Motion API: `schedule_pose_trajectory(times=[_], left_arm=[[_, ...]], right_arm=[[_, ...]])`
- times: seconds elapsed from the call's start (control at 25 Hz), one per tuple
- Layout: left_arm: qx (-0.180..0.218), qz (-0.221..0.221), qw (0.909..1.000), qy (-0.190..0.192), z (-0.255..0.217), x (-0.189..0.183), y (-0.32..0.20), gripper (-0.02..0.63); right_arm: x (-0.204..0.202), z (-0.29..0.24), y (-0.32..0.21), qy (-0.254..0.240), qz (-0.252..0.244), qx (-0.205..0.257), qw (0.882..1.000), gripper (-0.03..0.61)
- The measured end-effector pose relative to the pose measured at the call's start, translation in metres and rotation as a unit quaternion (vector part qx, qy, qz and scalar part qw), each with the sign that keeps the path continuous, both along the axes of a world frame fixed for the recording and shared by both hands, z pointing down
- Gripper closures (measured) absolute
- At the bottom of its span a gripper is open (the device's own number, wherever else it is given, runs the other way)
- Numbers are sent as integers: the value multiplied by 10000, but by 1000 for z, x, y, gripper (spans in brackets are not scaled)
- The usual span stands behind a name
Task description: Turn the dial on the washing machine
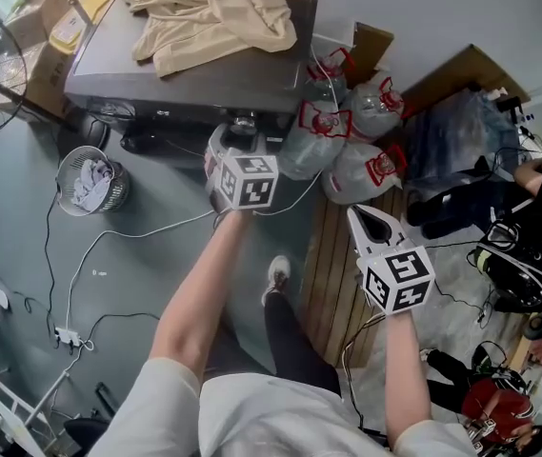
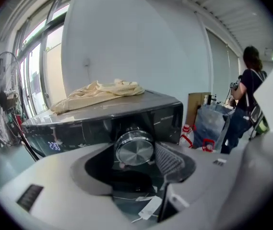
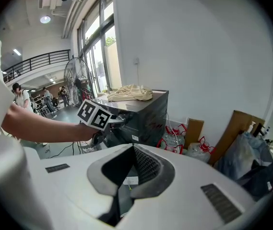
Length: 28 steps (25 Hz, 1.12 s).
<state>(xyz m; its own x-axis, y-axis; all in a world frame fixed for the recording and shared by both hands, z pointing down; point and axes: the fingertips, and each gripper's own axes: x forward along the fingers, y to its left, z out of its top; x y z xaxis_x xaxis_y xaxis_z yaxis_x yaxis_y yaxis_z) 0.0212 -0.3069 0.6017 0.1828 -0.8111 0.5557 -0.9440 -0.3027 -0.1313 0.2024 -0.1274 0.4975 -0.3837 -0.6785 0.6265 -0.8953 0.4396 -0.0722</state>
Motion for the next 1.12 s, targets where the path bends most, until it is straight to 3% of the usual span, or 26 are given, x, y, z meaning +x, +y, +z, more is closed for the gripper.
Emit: schedule_pose_trajectory(times=[0.28, 0.48, 0.64, 0.88, 1.12], left_arm=[[45, 282, 9982, 535, -35, -20, 21, 372], [454, 556, 9944, 774, -111, -63, 33, 557], [1001, 804, 9876, 898, -192, -99, 39, 591], [1670, 1152, 9766, 706, -300, -143, 60, 597], [2218, 1293, 9659, 339, -372, -168, 84, 597]], right_arm=[[-11, -37, -12, 7, 82, 417, 9991, 565], [-36, -100, -36, -29, 86, 1041, 9945, 565], [-65, -159, -47, 57, -102, 1623, 9867, 565], [-110, -239, -63, 191, -528, 2437, 9682, 565], [-137, -302, -67, 300, -833, 3041, 9485, 565]])
